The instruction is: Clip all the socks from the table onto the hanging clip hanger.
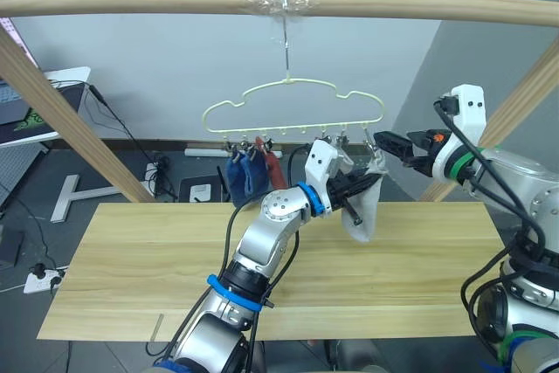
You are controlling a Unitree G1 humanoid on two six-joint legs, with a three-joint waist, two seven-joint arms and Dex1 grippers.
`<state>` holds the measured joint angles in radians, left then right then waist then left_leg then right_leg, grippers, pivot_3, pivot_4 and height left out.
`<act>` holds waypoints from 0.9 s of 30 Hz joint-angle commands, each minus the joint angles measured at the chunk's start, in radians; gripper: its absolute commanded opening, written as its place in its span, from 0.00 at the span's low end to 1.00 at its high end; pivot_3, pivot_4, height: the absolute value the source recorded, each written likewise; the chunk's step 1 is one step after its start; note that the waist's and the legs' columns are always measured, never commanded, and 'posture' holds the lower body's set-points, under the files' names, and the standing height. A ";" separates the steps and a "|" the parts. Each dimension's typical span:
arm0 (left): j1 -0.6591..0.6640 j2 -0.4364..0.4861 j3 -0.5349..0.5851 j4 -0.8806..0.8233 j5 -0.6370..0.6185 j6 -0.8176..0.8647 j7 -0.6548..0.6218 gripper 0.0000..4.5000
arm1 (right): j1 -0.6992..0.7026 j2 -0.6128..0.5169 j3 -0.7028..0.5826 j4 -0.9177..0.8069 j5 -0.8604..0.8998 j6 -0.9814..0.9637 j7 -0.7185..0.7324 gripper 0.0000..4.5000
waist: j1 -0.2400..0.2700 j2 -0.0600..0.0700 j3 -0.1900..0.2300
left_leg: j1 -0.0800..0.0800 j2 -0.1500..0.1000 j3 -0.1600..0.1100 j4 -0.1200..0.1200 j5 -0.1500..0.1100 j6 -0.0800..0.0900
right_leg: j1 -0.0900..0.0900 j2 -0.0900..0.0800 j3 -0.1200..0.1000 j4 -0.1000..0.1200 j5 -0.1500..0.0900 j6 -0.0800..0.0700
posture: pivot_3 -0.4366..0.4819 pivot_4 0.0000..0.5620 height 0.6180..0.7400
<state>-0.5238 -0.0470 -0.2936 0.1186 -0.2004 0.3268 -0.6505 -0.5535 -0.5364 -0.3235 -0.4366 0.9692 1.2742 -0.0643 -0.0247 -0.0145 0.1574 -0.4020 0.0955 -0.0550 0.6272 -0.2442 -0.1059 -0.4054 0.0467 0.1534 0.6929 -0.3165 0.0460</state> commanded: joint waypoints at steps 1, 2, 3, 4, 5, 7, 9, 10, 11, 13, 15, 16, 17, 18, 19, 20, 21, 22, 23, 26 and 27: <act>-0.002 -0.008 0.012 0.023 -0.033 0.020 -0.023 0.31 | 0.043 -0.012 0.019 -0.057 -0.058 -0.111 0.071 1.00 | -0.004 0.000 0.000 | 0.000 0.000 0.000 0.000 0.000 0.000 | 0.000 0.000 0.000 0.000 0.000 0.000 | 0.51 0.23 1.00; 0.005 -0.002 0.010 0.033 -0.034 0.018 -0.030 0.38 | 0.057 -0.003 0.017 -0.060 -0.055 -0.117 0.077 1.00 | -0.005 0.000 0.000 | 0.000 0.000 0.000 0.000 0.000 0.000 | 0.000 0.000 0.000 0.000 0.000 0.000 | 0.51 0.23 1.00; 0.020 0.010 0.003 0.053 -0.023 -0.004 -0.040 0.46 | 0.084 0.000 0.020 -0.073 -0.059 -0.130 0.088 1.00 | -0.005 0.000 0.000 | 0.000 0.000 0.000 0.001 0.000 0.000 | 0.000 0.000 0.000 0.000 0.000 0.000 | 0.51 0.23 1.00; 0.030 0.019 -0.001 0.066 -0.016 -0.021 -0.047 0.52 | 0.102 0.001 0.024 -0.083 -0.063 -0.141 0.096 1.00 | -0.005 0.000 0.000 | 0.000 0.000 0.000 0.001 0.000 0.000 | 0.000 0.000 0.000 0.000 0.000 0.000 | 0.51 0.23 1.00; 0.035 0.023 -0.004 0.074 -0.011 -0.032 -0.050 0.60 | 0.114 0.000 0.028 -0.089 -0.069 -0.150 0.104 1.00 | -0.005 0.000 0.000 | 0.000 0.000 0.000 0.001 0.000 0.000 | 0.000 0.000 0.000 0.000 0.000 0.000 | 0.51 0.23 1.00; 0.088 0.074 0.004 0.090 -0.005 -0.068 -0.083 0.74 | 0.193 -0.003 0.037 -0.112 -0.107 -0.192 0.123 1.00 | -0.005 0.000 -0.001 | 0.000 0.000 0.000 0.000 0.000 0.000 | 0.000 0.000 0.000 0.000 0.000 0.000 | 0.52 0.21 1.00; 0.146 0.144 0.015 0.072 -0.008 -0.096 -0.127 0.80 | 0.279 -0.022 0.048 -0.134 -0.156 -0.242 0.160 1.00 | -0.005 0.000 -0.001 | 0.000 0.000 0.000 0.000 0.000 0.000 | 0.001 0.000 0.000 0.000 0.000 0.000 | 0.52 0.21 1.00; 0.168 0.184 0.029 0.044 -0.011 -0.111 -0.142 0.80 | 0.326 -0.052 0.069 -0.150 -0.188 -0.280 0.207 1.00 | -0.006 0.000 -0.001 | 0.001 0.000 0.000 0.000 0.000 0.000 | 0.001 0.000 0.000 0.000 0.000 0.000 | 0.52 0.19 1.00; 0.193 0.230 0.050 0.003 -0.021 -0.118 -0.160 0.80 | 0.376 -0.077 0.080 -0.167 -0.211 -0.307 0.245 1.00 | -0.006 0.000 -0.001 | 0.001 0.000 0.000 0.000 0.000 0.000 | 0.000 0.000 0.000 0.000 0.000 0.000 | 0.52 0.19 1.00; 0.226 0.297 0.089 -0.056 -0.045 -0.116 -0.178 0.80 | 0.453 -0.113 0.093 -0.184 -0.245 -0.360 0.312 1.00 | -0.004 0.000 0.000 | 0.000 0.001 0.000 0.000 0.000 0.000 | 0.000 0.000 0.000 0.001 0.000 0.000 | 0.54 0.18 1.00; 0.262 0.385 0.142 -0.108 -0.068 -0.098 -0.200 0.80 | 0.533 -0.158 0.101 -0.209 -0.290 -0.424 0.384 1.00 | -0.004 0.000 0.000 | 0.001 0.001 0.000 0.001 0.000 0.000 | 0.000 0.000 0.000 0.002 0.000 0.000 | 0.54 0.18 1.00; 0.278 0.434 0.170 -0.125 -0.074 -0.098 -0.219 0.80 | 0.566 -0.176 0.098 -0.216 -0.309 -0.448 0.410 1.00 | -0.004 0.000 -0.001 | 0.001 0.001 0.000 0.002 0.000 -0.001 | 0.001 0.000 0.000 0.003 0.000 0.000 | 0.57 0.17 1.00; 0.295 0.505 0.228 -0.142 -0.092 -0.088 -0.244 0.80 | 0.604 -0.203 0.080 -0.230 -0.324 -0.472 0.445 1.00 | -0.003 0.000 -0.001 | 0.002 0.001 0.000 0.002 0.000 -0.001 | 0.001 0.000 0.000 0.003 0.000 0.001 | 0.57 0.17 1.00; 0.305 0.552 0.266 -0.153 -0.107 -0.081 -0.259 0.80 | 0.629 -0.220 0.065 -0.236 -0.333 -0.491 0.471 1.00 | -0.005 0.000 -0.001 | 0.002 0.001 0.000 0.002 0.001 -0.001 | 0.001 0.000 0.000 0.003 -0.001 0.001 | 0.58 0.17 1.00; 0.316 0.611 0.312 -0.161 -0.123 -0.069 -0.279 0.80 | 0.652 -0.235 0.036 -0.247 -0.322 -0.501 0.502 1.00 | -0.006 0.000 -0.001 | 0.002 0.001 0.000 0.002 0.001 -0.001 | 0.001 0.000 0.000 0.003 -0.002 0.004 | 0.58 0.17 1.00; 0.319 0.675 0.367 -0.147 -0.126 -0.057 -0.279 0.80 | 0.680 -0.264 0.005 -0.257 -0.317 -0.520 0.552 1.00 | -0.007 -0.001 -0.001 | 0.003 0.001 0.000 0.002 0.001 -0.001 | 0.001 0.000 0.000 0.004 -0.002 0.004 | 0.59 0.17 1.00; 0.324 0.730 0.415 -0.119 -0.111 -0.039 -0.254 0.80 | 0.705 -0.293 -0.024 -0.255 -0.325 -0.535 0.593 1.00 | -0.006 -0.001 -0.001 | 0.003 0.001 0.000 0.002 0.001 -0.001 | 0.001 0.000 0.000 0.004 -0.003 0.005 | 0.59 0.17 1.00; 0.326 0.767 0.445 -0.098 -0.100 -0.026 -0.233 0.80 | 0.723 -0.313 -0.043 -0.251 -0.334 -0.550 0.622 1.00 | -0.005 -0.001 -0.001 | 0.003 0.001 0.000 0.002 0.001 -0.001 | 0.001 0.000 0.000 0.004 -0.003 0.005 | 0.60 0.15 1.00; 0.342 0.806 0.475 -0.074 -0.095 -0.026 -0.234 0.80 | 0.741 -0.331 -0.064 -0.243 -0.351 -0.573 0.649 1.00 | -0.004 -0.002 -0.002 | 0.003 0.001 0.000 0.002 0.001 -0.001 | 0.001 0.000 0.000 0.004 -0.003 0.005 | 0.60 0.15 1.00; 0.402 0.914 0.550 0.012 -0.093 -0.082 -0.304 0.80 | 0.779 -0.355 -0.147 -0.224 -0.304 -0.572 0.728 1.00 | -0.004 -0.005 -0.005 | 0.003 0.001 0.001 0.002 0.001 -0.001 | 0.001 0.000 0.000 0.004 -0.003 0.005 | 0.61 0.14 1.00; 0.415 0.939 0.565 0.038 -0.092 -0.104 -0.325 0.80 | 0.791 -0.357 -0.163 -0.217 -0.300 -0.576 0.750 1.00 | -0.004 -0.007 -0.007 | 0.003 0.001 0.001 0.002 0.001 -0.001 | 0.001 0.000 0.000 0.003 -0.003 0.005 | 0.62 0.13 1.00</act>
<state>-0.1172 0.8694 0.2357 0.1374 -0.2913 0.2612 -0.9393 0.2308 -0.8819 -0.4345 -0.6460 0.6515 0.7174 0.6423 -0.0285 -0.0212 0.1509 -0.3991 0.0966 -0.0537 0.6294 -0.2435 -0.1066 -0.4041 0.0463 0.1532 0.6962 -0.3192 0.0504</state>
